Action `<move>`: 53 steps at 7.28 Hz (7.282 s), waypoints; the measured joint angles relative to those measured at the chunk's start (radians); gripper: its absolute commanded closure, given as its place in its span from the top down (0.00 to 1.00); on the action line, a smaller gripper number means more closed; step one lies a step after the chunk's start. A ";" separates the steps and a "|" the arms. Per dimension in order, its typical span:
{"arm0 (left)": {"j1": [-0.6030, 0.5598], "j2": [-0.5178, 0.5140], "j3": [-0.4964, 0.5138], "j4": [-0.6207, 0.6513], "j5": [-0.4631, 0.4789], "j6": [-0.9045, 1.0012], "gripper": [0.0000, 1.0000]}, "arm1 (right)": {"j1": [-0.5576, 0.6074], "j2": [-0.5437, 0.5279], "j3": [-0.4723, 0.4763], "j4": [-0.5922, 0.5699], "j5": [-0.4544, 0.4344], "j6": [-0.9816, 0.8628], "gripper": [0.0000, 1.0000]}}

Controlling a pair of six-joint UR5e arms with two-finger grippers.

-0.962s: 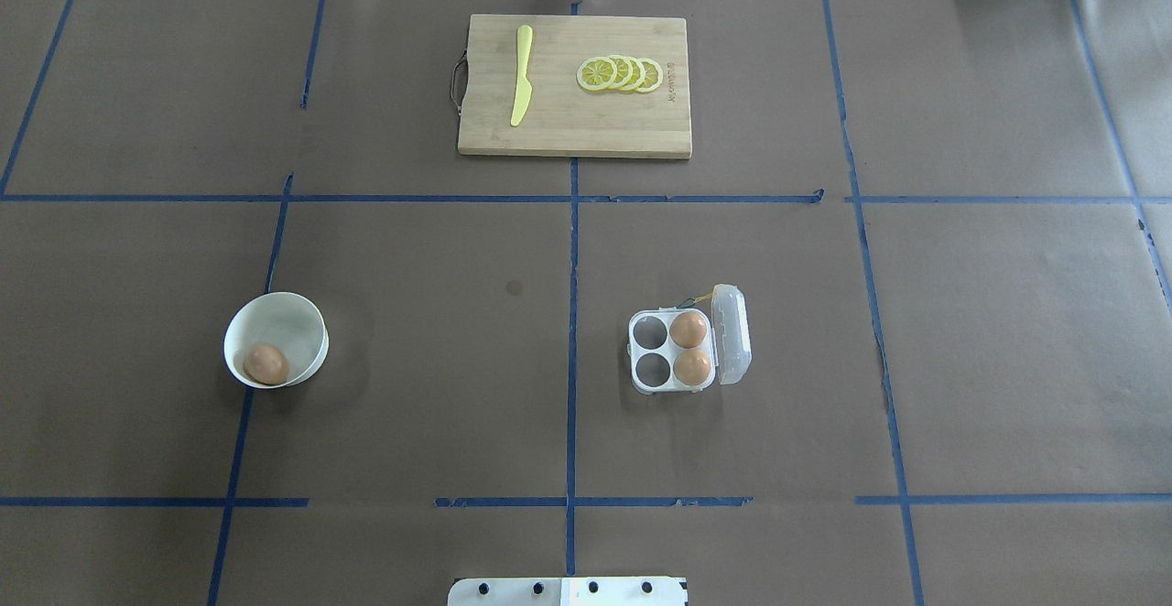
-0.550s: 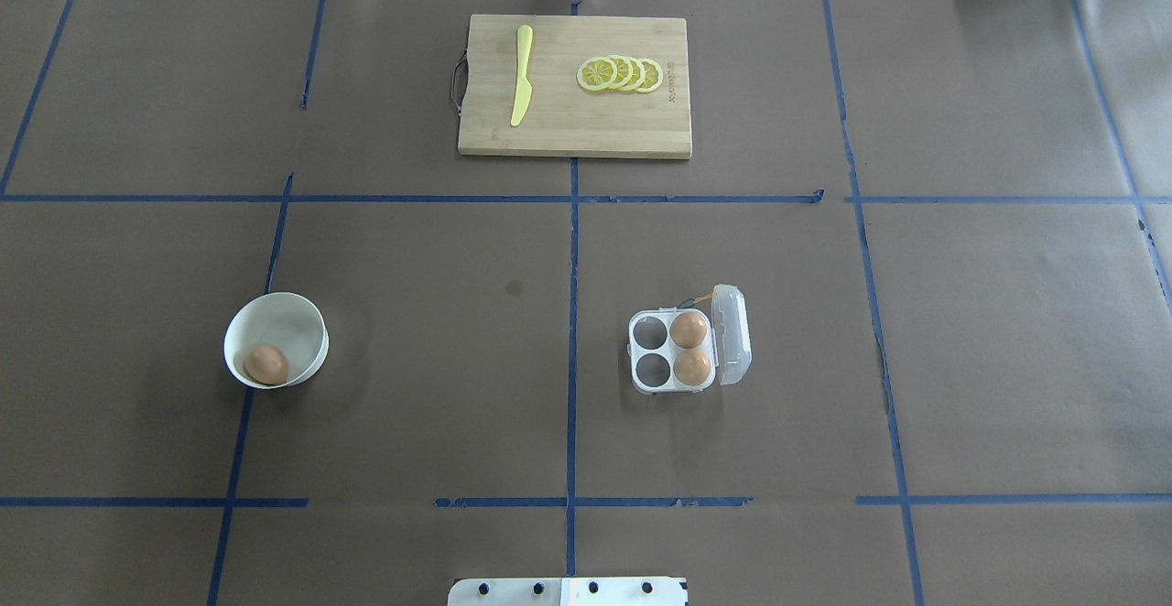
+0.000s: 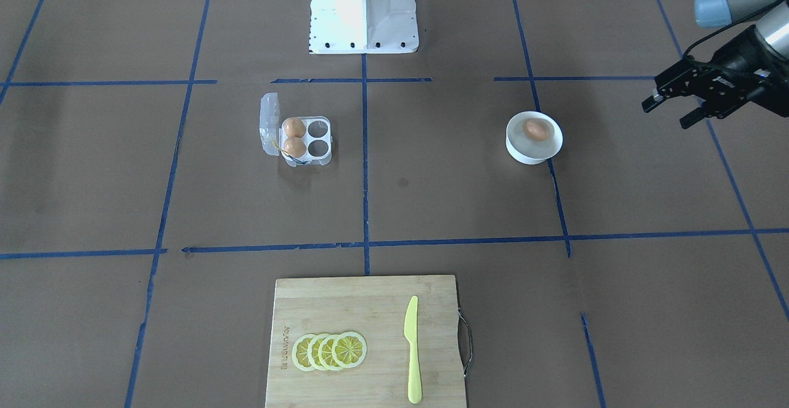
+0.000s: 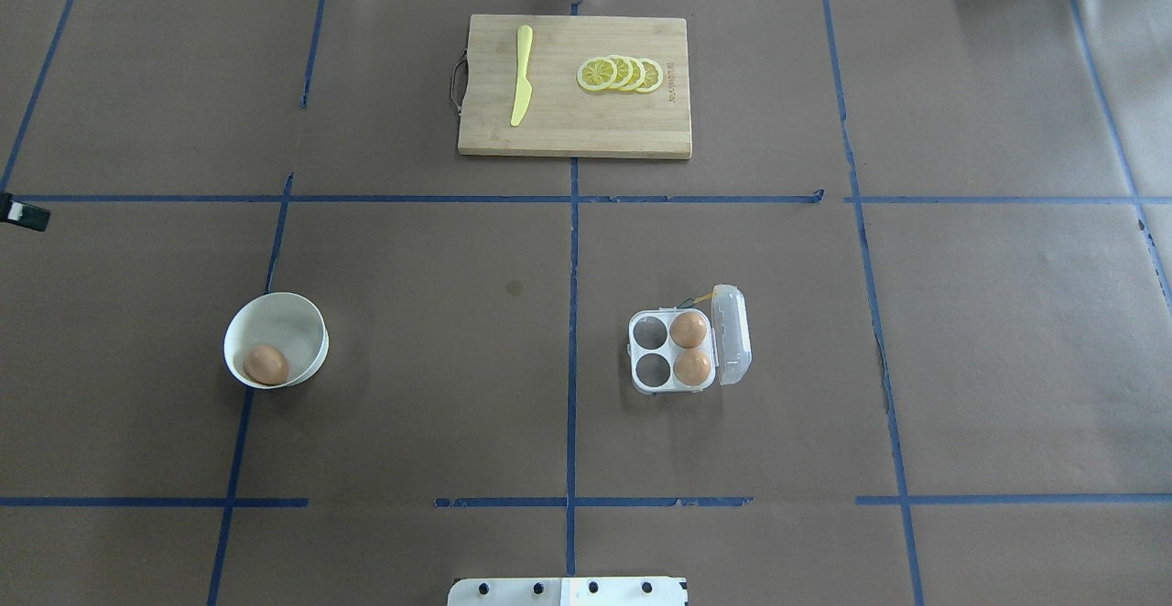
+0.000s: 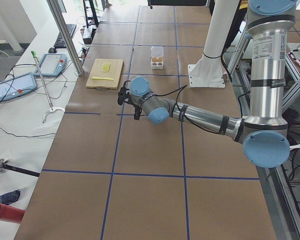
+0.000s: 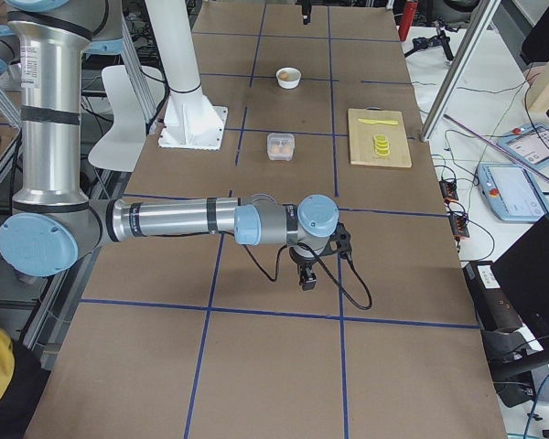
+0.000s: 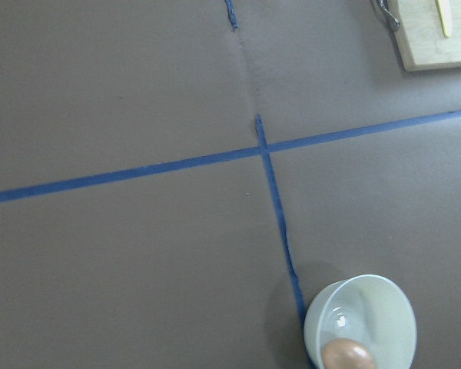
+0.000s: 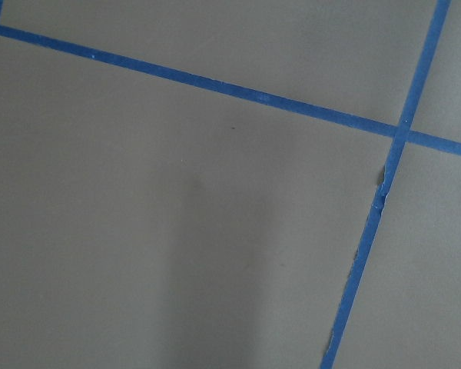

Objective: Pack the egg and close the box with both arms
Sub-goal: 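Move the left gripper over the white bowl holding the brown egg, then lower the left gripper into the bowl and close it on the egg, then lift the egg with the left gripper and carry it to the clear carton, then lower the egg into the empty carton slot and open the left gripper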

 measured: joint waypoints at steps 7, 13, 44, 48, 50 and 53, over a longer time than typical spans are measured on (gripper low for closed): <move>0.436 -0.243 -0.081 0.496 0.439 -0.586 0.93 | 0.000 0.006 -0.003 0.001 0.002 -0.003 1.00; 0.512 -0.304 -0.069 0.772 0.584 -0.576 0.83 | 0.000 0.007 -0.011 0.001 0.003 -0.003 1.00; 0.456 -0.485 -0.088 0.856 0.569 -0.437 0.00 | 0.000 0.008 0.000 0.001 0.004 -0.003 1.00; 0.607 -0.729 0.137 0.566 0.546 -0.414 0.00 | 0.000 0.010 0.004 0.003 0.004 -0.003 1.00; 0.676 -0.851 0.322 0.402 0.553 -0.418 0.00 | 0.000 0.011 0.008 0.003 0.004 -0.002 1.00; 0.757 -0.929 0.416 0.342 0.630 -0.420 0.10 | 0.001 0.009 0.011 0.003 0.004 -0.002 1.00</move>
